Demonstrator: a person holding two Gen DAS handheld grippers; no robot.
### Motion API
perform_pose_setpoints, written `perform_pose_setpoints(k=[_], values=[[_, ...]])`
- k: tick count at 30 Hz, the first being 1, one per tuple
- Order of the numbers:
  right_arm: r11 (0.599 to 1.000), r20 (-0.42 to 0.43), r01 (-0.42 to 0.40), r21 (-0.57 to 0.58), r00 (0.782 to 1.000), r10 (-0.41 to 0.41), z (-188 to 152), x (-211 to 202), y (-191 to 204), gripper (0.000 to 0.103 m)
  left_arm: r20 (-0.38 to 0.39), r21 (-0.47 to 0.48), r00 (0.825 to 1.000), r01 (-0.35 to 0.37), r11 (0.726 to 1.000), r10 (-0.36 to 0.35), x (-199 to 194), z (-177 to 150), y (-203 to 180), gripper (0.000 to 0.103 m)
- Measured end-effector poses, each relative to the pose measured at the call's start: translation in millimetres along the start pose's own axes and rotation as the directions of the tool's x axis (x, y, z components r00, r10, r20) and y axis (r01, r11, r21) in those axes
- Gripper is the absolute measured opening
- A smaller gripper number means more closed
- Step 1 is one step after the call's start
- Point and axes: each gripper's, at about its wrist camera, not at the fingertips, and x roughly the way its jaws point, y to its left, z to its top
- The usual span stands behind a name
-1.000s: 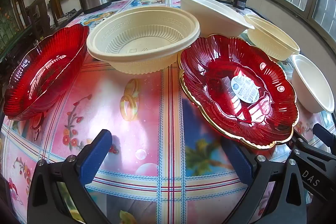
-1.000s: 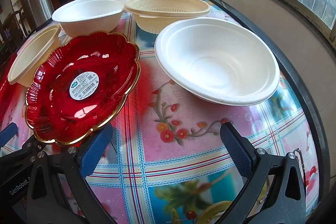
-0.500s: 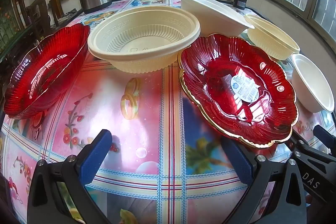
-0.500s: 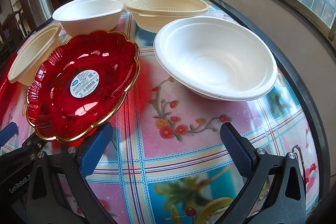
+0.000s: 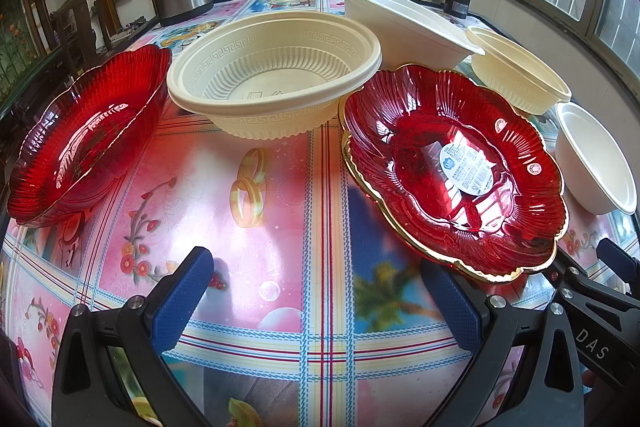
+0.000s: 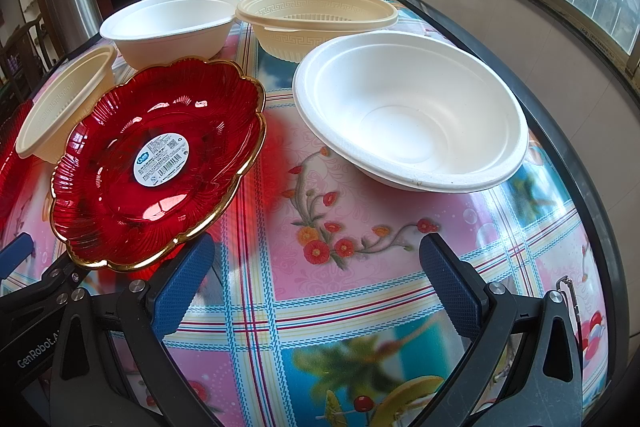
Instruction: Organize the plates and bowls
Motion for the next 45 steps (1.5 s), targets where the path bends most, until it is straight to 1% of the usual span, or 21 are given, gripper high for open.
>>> perform_pose_setpoints(k=[38, 45], values=[[1.000, 0.000, 0.000, 0.000, 1.000, 0.000, -0.3, -0.1, 0.0, 0.103, 0.000, 0.001, 1.000, 0.000, 1.000, 0.000, -0.1, -0.1, 0.2, 0.103], [1.000, -0.002, -0.008, -0.008, 1.000, 0.008, -1.6, -2.4, 0.4, 0.103, -0.001, 0.012, 1.000, 0.009, 1.000, -0.009, -7.3, -8.6, 5.1, 0.103]])
